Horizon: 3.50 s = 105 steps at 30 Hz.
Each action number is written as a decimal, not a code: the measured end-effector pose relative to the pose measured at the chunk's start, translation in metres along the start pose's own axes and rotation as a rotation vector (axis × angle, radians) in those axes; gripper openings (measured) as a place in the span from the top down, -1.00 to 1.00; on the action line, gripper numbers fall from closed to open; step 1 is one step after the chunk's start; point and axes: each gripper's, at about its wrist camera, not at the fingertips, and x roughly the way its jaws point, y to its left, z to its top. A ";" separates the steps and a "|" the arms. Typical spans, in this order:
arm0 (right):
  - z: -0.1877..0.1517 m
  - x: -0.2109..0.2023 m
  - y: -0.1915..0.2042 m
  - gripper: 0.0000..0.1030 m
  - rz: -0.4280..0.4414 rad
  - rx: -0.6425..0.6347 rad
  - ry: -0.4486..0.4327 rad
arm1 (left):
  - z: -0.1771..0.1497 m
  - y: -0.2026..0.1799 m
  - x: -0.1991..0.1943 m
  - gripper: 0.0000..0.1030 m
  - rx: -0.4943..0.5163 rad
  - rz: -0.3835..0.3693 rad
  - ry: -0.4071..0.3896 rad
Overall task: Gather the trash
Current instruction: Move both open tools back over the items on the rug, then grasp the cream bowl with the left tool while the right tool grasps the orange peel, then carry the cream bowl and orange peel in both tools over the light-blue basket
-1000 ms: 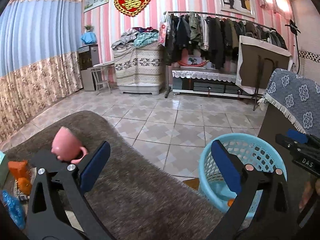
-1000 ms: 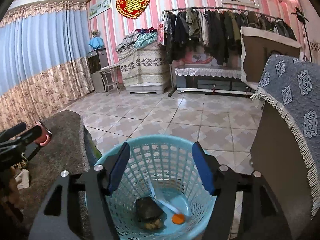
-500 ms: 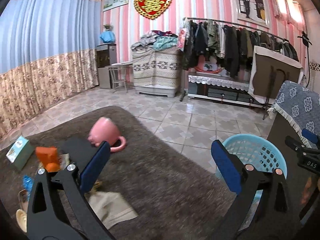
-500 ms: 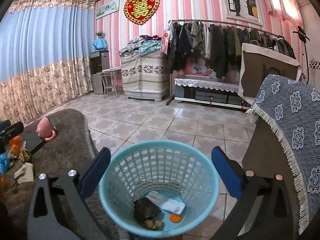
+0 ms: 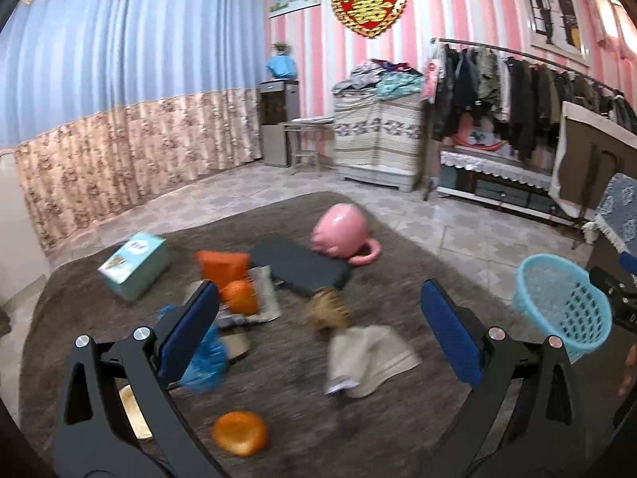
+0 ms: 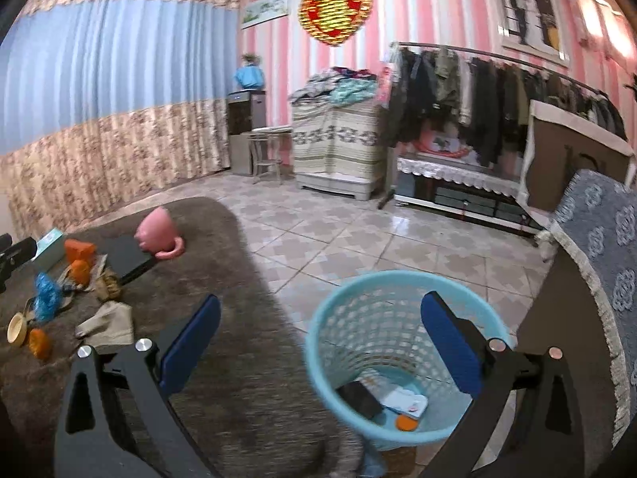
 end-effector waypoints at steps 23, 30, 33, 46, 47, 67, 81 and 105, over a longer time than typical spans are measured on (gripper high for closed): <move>-0.024 0.005 0.115 -0.91 0.213 -0.131 0.062 | -0.089 0.124 -0.007 -0.89 -0.126 0.147 0.183; -0.036 0.021 0.131 -0.91 0.204 -0.154 0.141 | -0.109 0.132 0.004 -0.89 -0.128 0.180 0.231; -0.042 0.026 0.135 -0.91 0.187 -0.150 0.156 | -0.111 0.143 0.009 -0.89 -0.175 0.166 0.247; -0.046 0.018 0.184 -0.91 0.345 -0.173 0.164 | -0.114 0.164 0.050 -0.21 -0.246 0.094 0.354; -0.046 0.017 0.188 -0.91 0.356 -0.174 0.165 | -0.115 0.163 0.048 -0.18 -0.242 0.085 0.347; -0.078 0.033 0.325 -0.84 0.516 -0.375 0.296 | -0.116 0.221 -0.025 -0.18 -0.255 0.267 0.222; -0.053 0.014 0.290 0.28 0.600 -0.300 0.258 | -0.100 0.195 -0.026 -0.18 -0.234 0.223 0.186; 0.008 -0.014 0.001 0.28 0.150 0.008 0.078 | -0.013 0.005 0.003 -0.18 -0.036 -0.068 0.069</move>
